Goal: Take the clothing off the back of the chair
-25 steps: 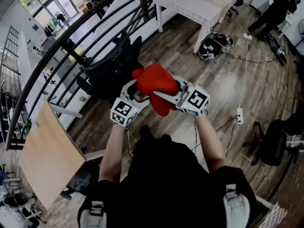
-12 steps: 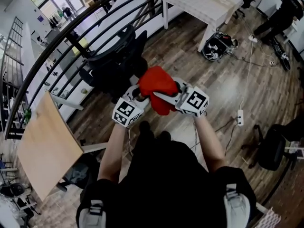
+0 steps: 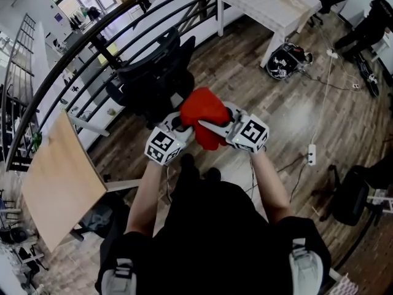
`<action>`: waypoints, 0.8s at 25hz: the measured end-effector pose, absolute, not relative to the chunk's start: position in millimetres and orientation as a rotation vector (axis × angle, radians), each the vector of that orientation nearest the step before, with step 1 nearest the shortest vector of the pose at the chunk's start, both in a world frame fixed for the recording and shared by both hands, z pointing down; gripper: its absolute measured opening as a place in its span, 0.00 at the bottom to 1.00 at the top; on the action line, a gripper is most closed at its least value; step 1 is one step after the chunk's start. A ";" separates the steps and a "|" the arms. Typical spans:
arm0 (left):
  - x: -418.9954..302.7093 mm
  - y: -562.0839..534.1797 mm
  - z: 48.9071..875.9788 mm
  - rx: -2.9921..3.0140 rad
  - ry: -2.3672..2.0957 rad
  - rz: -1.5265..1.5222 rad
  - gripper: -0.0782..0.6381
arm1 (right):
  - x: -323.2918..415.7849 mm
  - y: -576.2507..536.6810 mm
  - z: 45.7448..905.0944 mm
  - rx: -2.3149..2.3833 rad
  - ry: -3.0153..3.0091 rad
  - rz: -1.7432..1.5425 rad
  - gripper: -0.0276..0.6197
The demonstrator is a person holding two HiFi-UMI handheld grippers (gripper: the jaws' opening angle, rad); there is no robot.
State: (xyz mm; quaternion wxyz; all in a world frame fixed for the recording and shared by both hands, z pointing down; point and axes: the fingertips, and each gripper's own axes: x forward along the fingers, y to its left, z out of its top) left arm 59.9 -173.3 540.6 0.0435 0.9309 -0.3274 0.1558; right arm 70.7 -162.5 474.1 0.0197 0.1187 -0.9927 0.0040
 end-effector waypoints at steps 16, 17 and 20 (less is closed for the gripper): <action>70.2 -172.2 551.7 2.822 -1.003 0.530 0.25 | 79.3 -162.3 485.7 0.357 -3.080 0.020 0.30; 69.9 -173.0 551.5 2.821 -1.004 0.532 0.25 | 78.9 -163.0 485.4 0.360 -3.079 0.030 0.30; 68.5 -174.6 550.4 2.819 -1.010 0.544 0.25 | 77.7 -164.5 483.9 0.361 -3.087 0.037 0.30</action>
